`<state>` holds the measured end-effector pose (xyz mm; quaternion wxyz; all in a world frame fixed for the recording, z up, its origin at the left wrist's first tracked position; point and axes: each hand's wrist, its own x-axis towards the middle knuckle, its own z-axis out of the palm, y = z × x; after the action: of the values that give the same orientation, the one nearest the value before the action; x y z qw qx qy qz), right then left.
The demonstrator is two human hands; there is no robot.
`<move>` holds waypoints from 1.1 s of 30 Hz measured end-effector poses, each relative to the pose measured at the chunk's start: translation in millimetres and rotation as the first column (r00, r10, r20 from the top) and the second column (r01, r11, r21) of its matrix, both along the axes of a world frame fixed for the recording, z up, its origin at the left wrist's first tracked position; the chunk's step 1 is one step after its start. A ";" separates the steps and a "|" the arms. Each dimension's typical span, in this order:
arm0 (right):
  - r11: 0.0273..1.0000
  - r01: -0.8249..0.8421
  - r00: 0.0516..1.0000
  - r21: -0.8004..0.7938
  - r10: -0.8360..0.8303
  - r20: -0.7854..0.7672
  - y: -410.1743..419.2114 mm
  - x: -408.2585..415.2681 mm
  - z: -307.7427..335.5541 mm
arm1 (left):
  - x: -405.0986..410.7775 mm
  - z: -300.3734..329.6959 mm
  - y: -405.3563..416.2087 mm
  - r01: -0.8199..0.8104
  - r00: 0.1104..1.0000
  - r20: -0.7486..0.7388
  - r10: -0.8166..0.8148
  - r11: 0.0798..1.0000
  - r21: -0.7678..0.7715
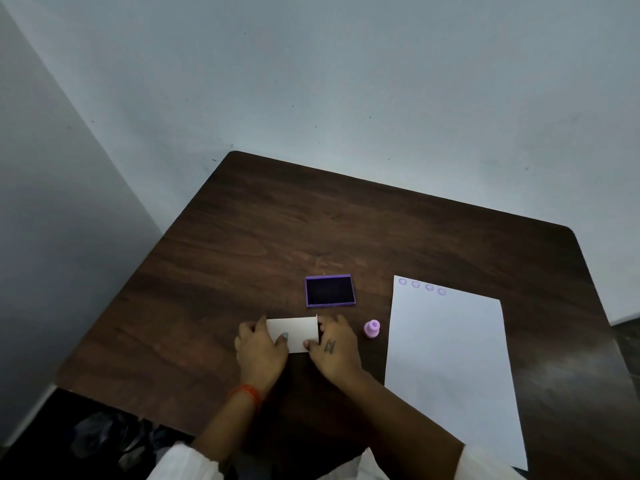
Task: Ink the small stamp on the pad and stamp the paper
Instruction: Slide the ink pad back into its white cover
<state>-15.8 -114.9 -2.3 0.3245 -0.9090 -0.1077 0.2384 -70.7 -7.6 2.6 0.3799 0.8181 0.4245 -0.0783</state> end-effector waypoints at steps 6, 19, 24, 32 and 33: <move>0.999 0.035 0.999 0.024 -0.034 -0.040 -0.6 -1.8 0.9 | 3.4 8.2 -4.9 -0.066 0.998 0.017 0.067 0.997 -0.037; 0.953 0.227 0.941 0.202 -0.268 0.206 -12.0 58.6 41.9 | 64.7 42.6 -6.4 0.013 0.955 0.295 -0.010 1.000 -0.008; 0.945 0.271 0.931 0.184 -0.306 0.199 -17.6 76.8 39.1 | 84.1 38.5 -12.1 0.061 0.962 0.269 -0.057 0.998 -0.005; 0.952 0.284 0.952 0.113 -0.294 0.084 -27.6 72.9 15.1 | 76.0 12.2 -21.2 0.074 0.977 0.202 -0.066 0.997 -0.032; 0.954 0.280 0.955 0.105 -0.288 0.076 -28.2 72.5 13.1 | 75.0 10.3 -22.2 0.071 0.978 0.198 -0.063 0.997 -0.035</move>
<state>56.7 -143.1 10.8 0.3919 -0.9089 -0.0015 0.1425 4.3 -29.8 12.9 0.4342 0.8275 0.3556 -0.0188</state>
